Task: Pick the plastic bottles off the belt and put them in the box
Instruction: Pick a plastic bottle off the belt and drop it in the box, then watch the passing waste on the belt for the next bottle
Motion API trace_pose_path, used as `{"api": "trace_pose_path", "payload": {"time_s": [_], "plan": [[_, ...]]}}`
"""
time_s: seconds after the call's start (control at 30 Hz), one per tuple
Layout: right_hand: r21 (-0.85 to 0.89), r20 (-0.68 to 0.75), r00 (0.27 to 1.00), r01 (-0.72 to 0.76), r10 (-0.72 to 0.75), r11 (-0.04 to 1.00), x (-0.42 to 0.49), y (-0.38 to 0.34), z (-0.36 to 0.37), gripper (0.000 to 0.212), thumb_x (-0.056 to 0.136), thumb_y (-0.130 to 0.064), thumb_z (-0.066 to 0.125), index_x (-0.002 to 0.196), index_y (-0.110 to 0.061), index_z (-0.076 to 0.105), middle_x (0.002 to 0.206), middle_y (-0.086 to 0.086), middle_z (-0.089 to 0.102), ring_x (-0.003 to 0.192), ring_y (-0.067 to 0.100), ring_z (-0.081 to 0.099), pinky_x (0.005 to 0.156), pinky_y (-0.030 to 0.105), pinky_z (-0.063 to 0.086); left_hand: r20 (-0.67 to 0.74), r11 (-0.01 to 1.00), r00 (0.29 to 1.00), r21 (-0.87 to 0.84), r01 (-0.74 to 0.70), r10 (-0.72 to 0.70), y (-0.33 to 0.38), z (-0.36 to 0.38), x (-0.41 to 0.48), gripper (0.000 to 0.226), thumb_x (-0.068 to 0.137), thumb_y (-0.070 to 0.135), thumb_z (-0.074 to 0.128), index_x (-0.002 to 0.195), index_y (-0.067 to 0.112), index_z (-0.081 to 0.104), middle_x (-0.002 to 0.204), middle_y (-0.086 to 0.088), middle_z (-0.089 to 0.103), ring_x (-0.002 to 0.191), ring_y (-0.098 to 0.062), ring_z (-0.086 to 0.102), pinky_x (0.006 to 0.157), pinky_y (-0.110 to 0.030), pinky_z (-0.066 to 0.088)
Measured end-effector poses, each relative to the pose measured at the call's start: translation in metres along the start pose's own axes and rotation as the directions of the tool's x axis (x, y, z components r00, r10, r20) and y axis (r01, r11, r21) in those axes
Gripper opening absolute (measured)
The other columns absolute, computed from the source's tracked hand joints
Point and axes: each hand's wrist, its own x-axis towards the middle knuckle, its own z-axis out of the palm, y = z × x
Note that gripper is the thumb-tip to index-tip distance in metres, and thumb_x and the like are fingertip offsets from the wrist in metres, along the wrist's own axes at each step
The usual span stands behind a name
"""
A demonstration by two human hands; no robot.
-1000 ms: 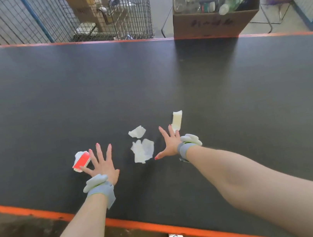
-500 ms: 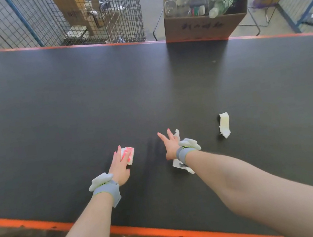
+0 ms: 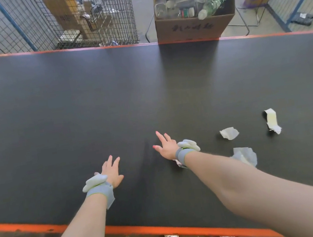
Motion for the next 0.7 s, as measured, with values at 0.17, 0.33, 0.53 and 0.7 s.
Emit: {"api": "trace_pose_path", "payload": {"time_s": [0.17, 0.33, 0.53, 0.7], "plan": [[-0.237, 0.211, 0.977, 0.039, 0.012, 0.971, -0.005, -0.007, -0.002, 0.115, 0.072, -0.068, 0.067, 0.148, -0.048, -0.017, 0.160, -0.001, -0.021, 0.149, 0.035, -0.003, 0.117, 0.053, 0.016, -0.006, 0.997, 0.998, -0.042, 0.060, -0.060, -0.003, -0.002, -0.005, 0.084, 0.092, 0.048, 0.052, 0.151, 0.037, -0.007, 0.158, 0.002, -0.023, 0.148, -0.026, -0.010, 0.112, -0.062, 0.020], [-0.400, 0.167, 0.980, -0.034, 0.109, 0.916, -0.006, 0.014, 0.016, 0.094, 0.084, -0.025, 0.063, 0.151, -0.044, 0.000, 0.161, -0.002, -0.009, 0.145, 0.033, 0.015, 0.108, 0.047, 0.036, 0.141, 0.998, 0.989, 0.043, -0.048, 0.042, -0.006, 0.019, -0.015, 0.070, 0.093, 0.037, 0.055, 0.151, 0.031, 0.017, 0.158, -0.005, 0.009, 0.140, -0.029, 0.026, 0.112, -0.040, 0.031], [-0.281, -0.085, 0.996, -0.054, 0.031, 0.958, -0.003, 0.011, -0.004, 0.052, 0.093, -0.019, 0.053, 0.142, -0.016, 0.035, 0.141, 0.011, 0.037, 0.129, 0.031, 0.038, 0.105, 0.040, 0.035, -0.074, 0.997, 0.994, 0.023, -0.080, 0.081, 0.004, -0.004, -0.011, 0.050, 0.097, 0.031, 0.048, 0.144, 0.024, 0.033, 0.143, -0.001, 0.035, 0.131, -0.021, 0.039, 0.100, -0.041, 0.039], [-0.190, -0.089, 0.996, 0.007, -0.024, 0.982, 0.002, -0.004, -0.026, 0.088, 0.090, -0.045, 0.060, 0.154, -0.034, 0.001, 0.162, 0.001, -0.006, 0.148, 0.035, -0.004, 0.119, 0.048, 0.013, -0.162, 0.999, 0.986, 0.019, 0.048, -0.044, -0.003, -0.016, -0.010, 0.069, 0.098, 0.047, 0.039, 0.153, 0.031, -0.001, 0.160, 0.005, -0.009, 0.148, -0.020, -0.003, 0.110, -0.063, 0.014]]}}
